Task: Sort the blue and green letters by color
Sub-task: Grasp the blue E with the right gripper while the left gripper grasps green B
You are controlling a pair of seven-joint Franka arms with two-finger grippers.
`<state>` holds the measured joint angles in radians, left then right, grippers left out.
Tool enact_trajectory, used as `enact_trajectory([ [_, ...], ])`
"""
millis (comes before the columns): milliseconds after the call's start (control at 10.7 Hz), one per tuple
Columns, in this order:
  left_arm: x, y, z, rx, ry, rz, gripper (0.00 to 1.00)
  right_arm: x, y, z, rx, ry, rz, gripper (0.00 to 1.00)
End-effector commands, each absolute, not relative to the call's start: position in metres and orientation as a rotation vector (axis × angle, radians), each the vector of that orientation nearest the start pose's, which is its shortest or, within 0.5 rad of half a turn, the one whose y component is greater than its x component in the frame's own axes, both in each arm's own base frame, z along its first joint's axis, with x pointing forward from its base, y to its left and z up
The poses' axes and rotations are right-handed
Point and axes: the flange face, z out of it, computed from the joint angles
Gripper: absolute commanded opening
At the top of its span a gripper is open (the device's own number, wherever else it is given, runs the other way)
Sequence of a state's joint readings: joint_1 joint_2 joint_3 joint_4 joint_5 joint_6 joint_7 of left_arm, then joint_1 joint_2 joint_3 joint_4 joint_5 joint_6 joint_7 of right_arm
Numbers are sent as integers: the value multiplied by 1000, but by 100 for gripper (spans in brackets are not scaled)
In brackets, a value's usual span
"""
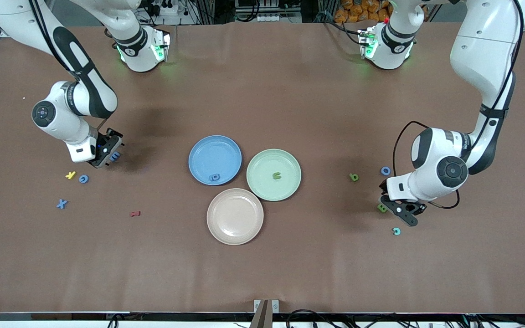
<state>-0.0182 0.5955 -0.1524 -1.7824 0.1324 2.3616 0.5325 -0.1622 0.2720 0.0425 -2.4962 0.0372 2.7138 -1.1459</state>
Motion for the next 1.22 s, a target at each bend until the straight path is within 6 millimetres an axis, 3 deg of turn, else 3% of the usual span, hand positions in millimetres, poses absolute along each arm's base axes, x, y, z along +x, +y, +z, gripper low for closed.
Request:
enact_trajectory([
  [0, 651, -113, 208, -2847, 1298, -35, 84, 455, -60, 162, -2717, -1484, 30, 100],
  [375, 652, -117, 192, -2852, 1301, -45, 79, 455, -61, 161, -2716, -1484, 32, 98],
  [469, 652, -118, 191, -2860, 1286, -50, 77, 454, -62, 161, -2689, -1538, 34, 43],
  [563, 654, -116, 189, -2867, 1276, -53, 76, 456, -65, 163, -2652, -1609, 30, 0],
  [1032, 658, -115, 183, -2887, 1253, -54, 63, 461, -67, 169, -2657, -1621, 14, 0],
  [1126, 657, -115, 182, -2897, 1234, -49, 56, 468, -67, 174, -2667, -1622, -5, 0],
])
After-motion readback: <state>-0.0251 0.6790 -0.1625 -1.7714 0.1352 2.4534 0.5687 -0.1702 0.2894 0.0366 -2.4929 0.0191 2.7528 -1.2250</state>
